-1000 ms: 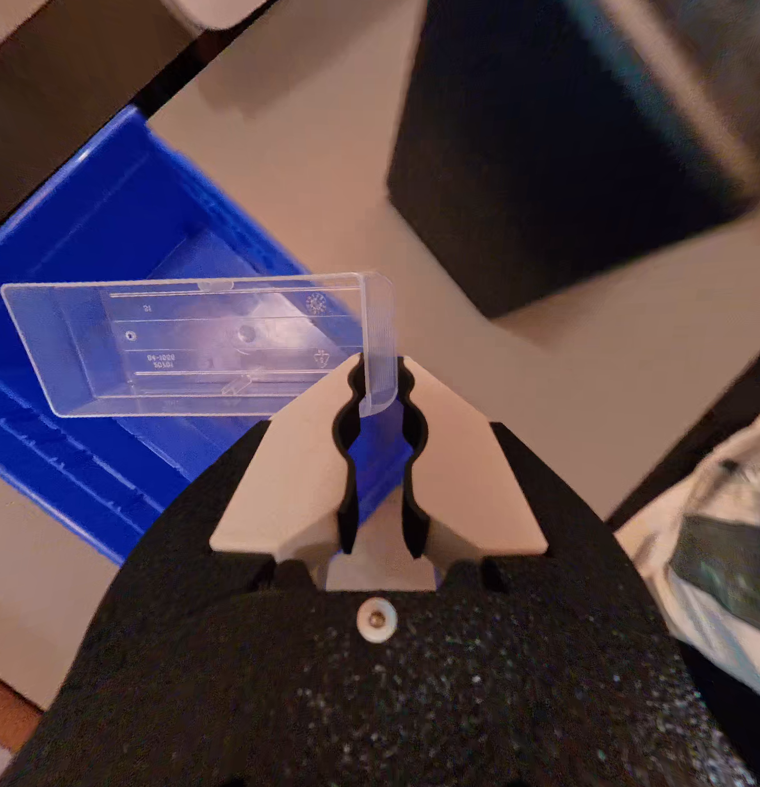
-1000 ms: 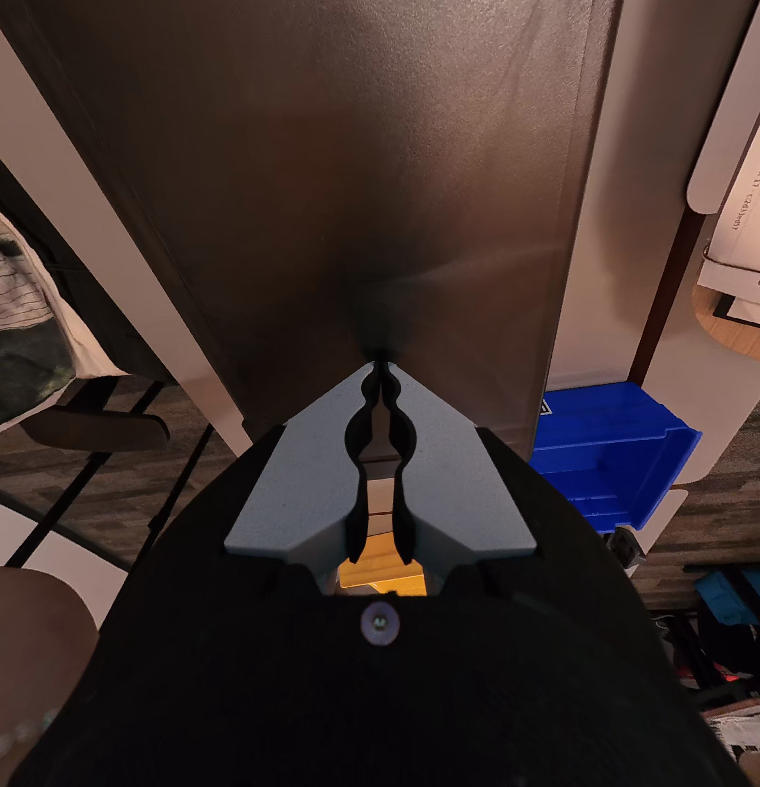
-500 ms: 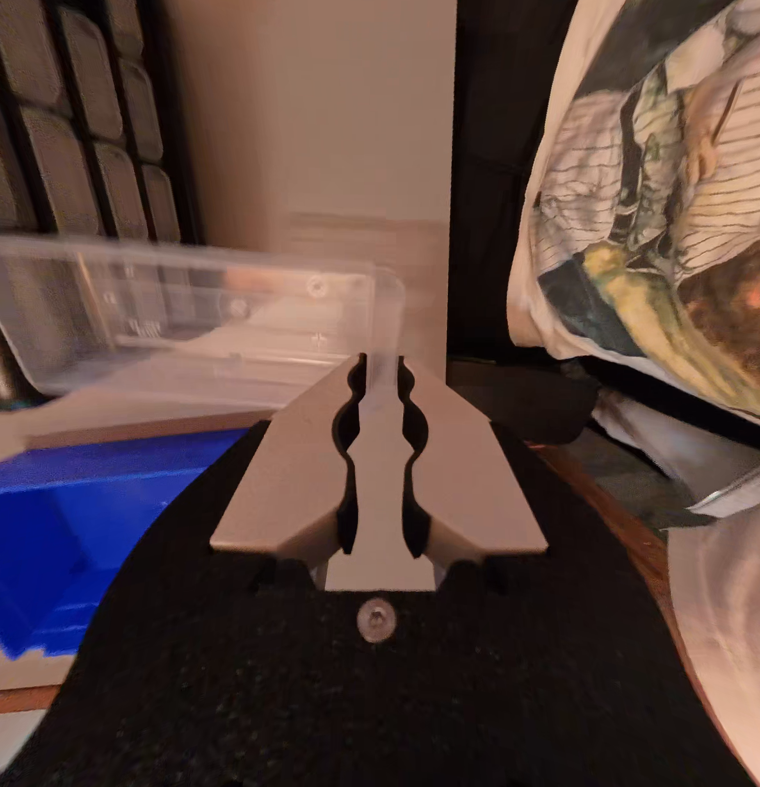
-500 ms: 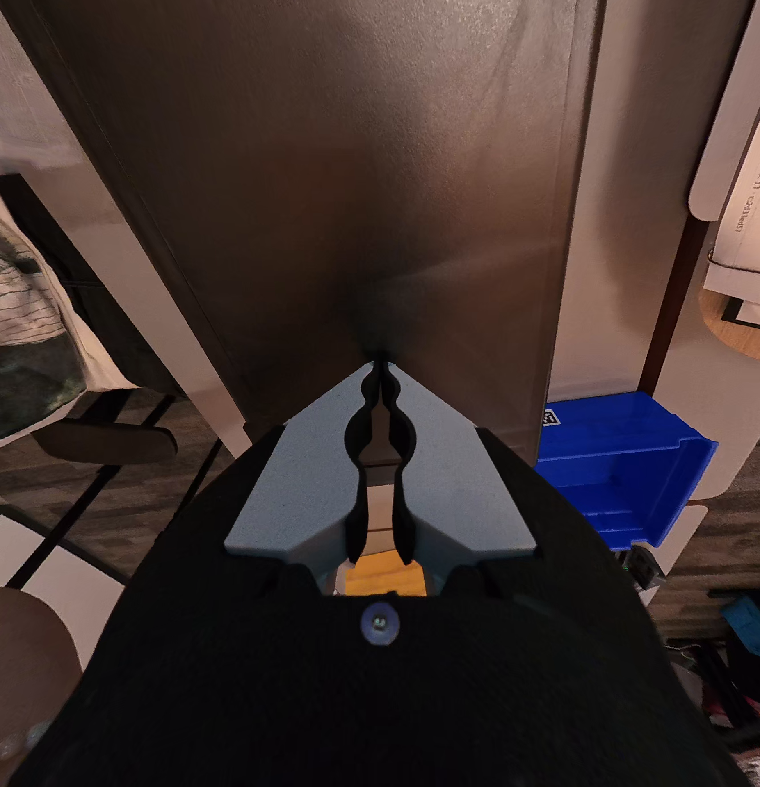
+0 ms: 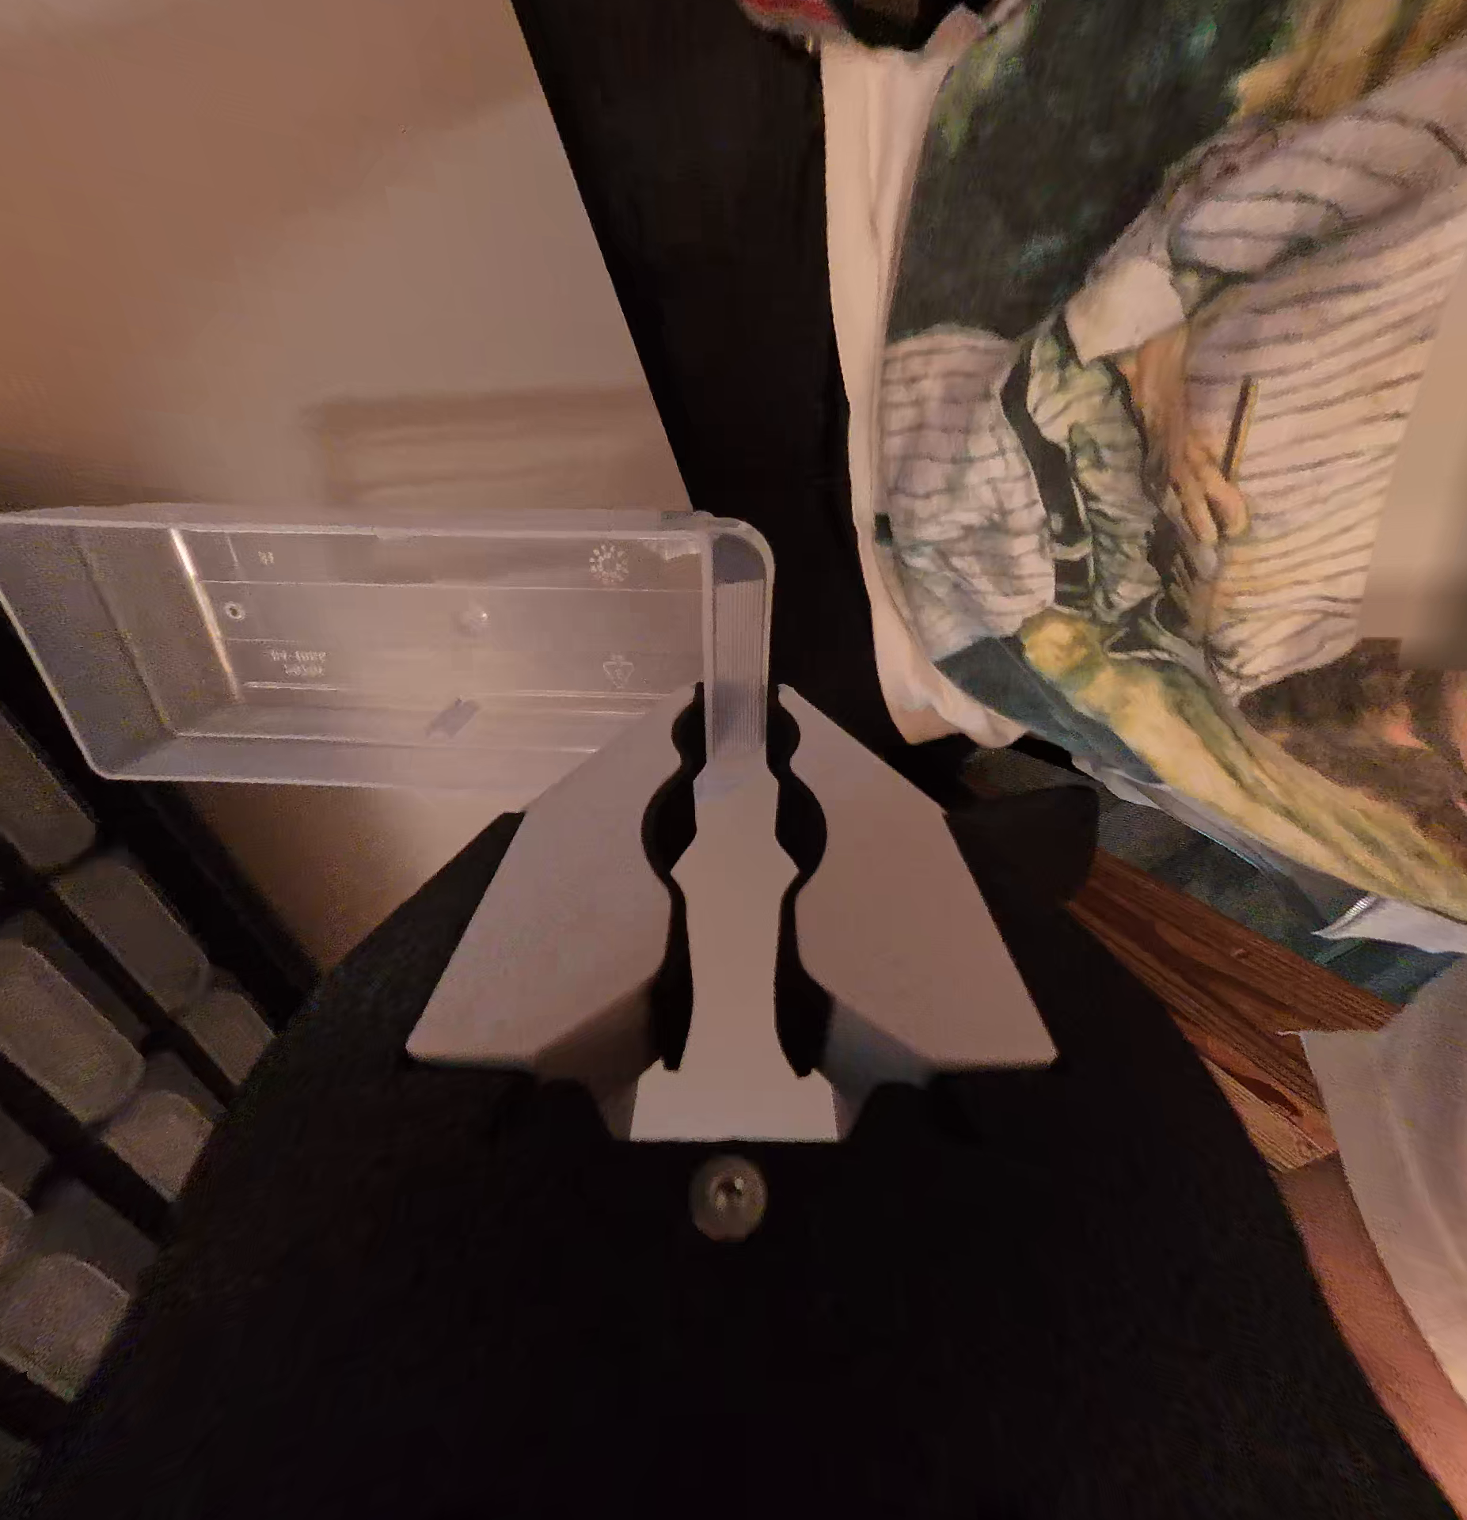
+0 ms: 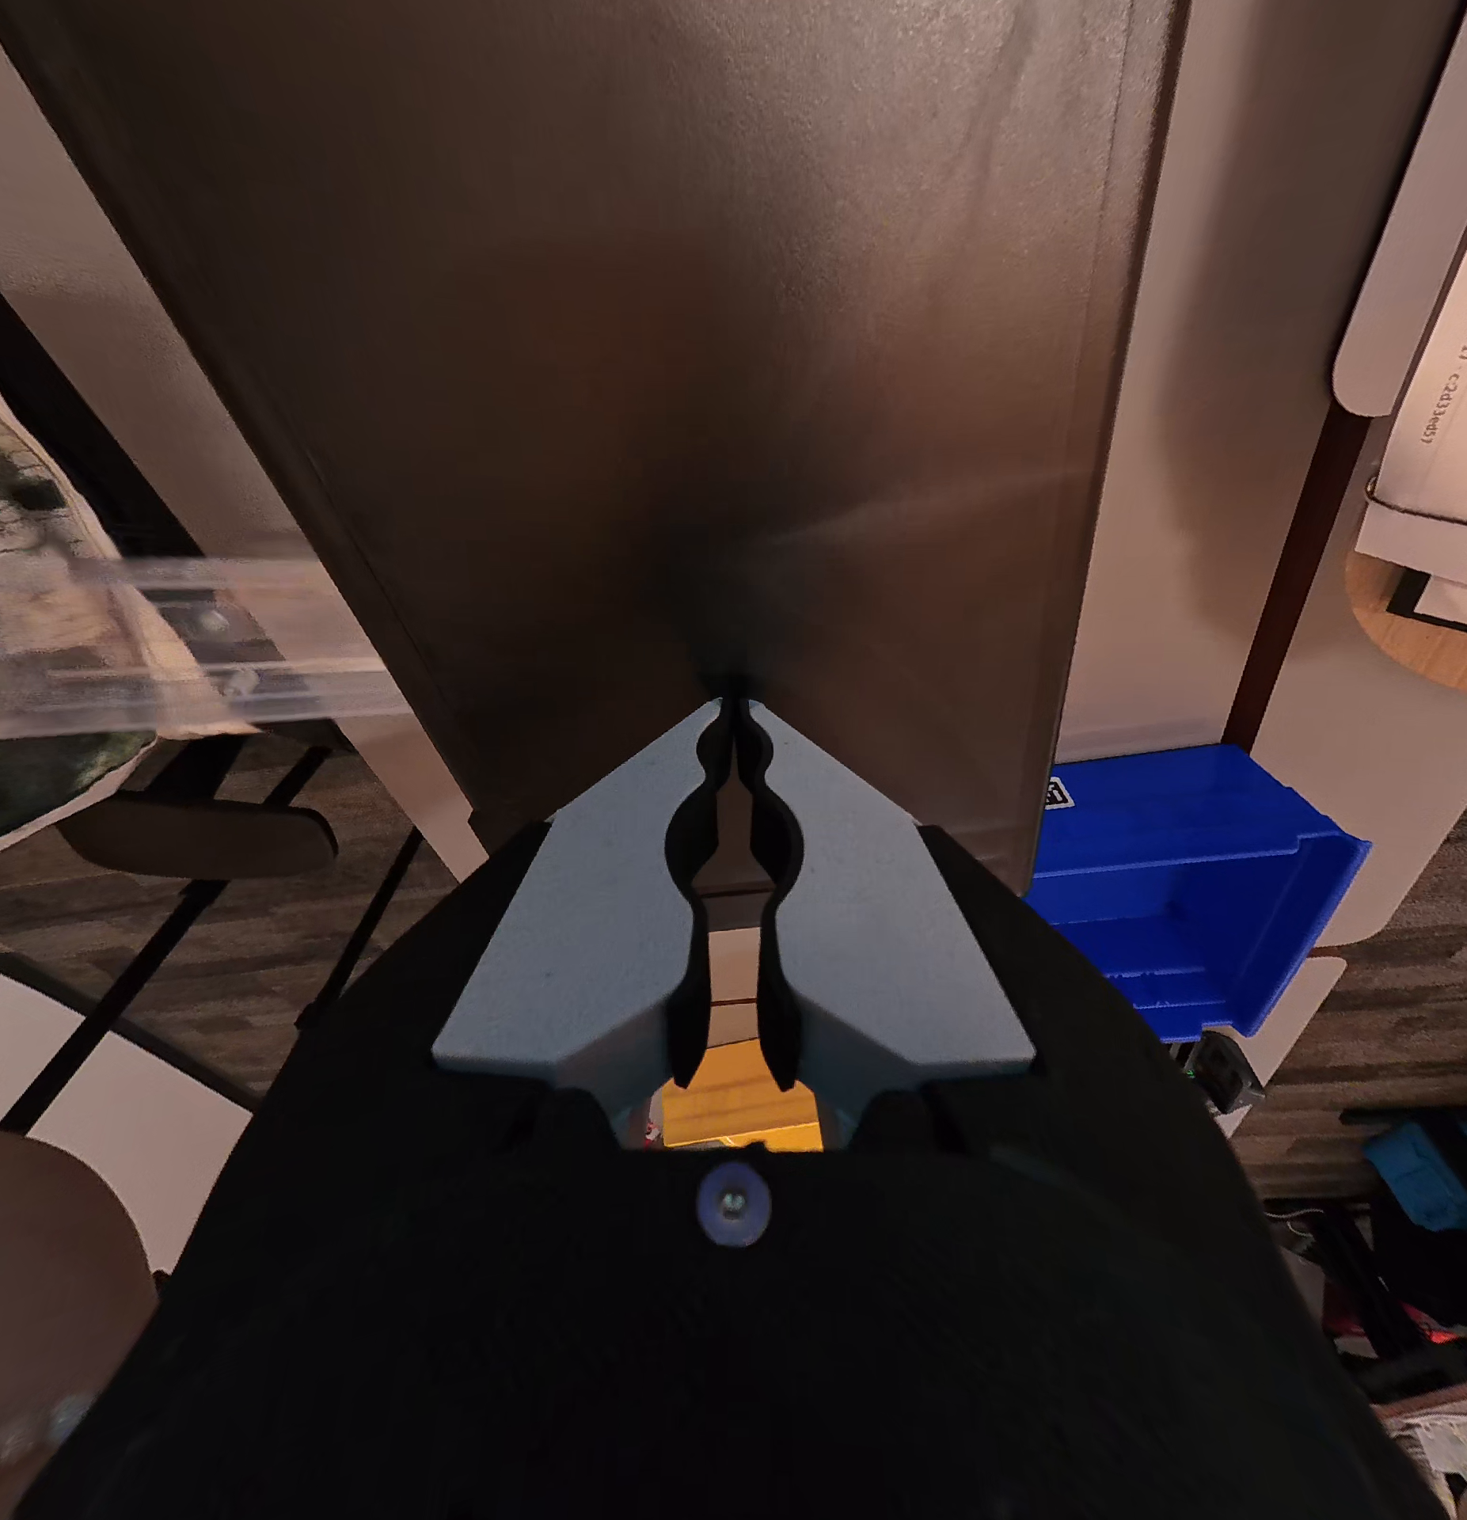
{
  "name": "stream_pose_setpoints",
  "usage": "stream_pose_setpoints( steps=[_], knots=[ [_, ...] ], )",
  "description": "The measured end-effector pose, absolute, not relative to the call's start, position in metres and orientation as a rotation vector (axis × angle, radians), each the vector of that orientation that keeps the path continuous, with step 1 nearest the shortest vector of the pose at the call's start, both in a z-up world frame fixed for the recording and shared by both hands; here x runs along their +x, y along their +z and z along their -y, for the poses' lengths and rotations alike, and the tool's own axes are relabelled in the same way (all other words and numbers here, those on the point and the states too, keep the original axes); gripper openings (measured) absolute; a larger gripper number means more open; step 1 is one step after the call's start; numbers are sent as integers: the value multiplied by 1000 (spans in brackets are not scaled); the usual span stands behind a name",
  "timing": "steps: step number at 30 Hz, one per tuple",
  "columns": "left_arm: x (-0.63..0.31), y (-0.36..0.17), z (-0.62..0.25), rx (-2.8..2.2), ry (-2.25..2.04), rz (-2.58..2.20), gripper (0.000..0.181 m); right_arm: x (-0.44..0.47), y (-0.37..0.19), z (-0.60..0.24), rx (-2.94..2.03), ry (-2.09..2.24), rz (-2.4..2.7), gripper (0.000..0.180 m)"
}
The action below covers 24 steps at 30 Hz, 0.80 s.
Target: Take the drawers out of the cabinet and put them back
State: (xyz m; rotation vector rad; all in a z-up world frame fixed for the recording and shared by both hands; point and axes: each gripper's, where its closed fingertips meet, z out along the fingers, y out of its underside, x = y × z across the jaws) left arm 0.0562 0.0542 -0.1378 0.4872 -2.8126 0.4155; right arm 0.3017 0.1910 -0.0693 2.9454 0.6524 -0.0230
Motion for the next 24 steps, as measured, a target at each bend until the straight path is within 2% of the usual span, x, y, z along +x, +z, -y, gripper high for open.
stream_pose_setpoints(
  steps=[14, 24],
  knots=[
    [135, -144, -40, 616, 392, 2735, 11, 302, -69, -191, 2954, -86, -673, 0],
    [143, -138, -37, 728, 342, 2629, 11, 302, -69, -190, 2828, 14, -667, 0]
  ],
)
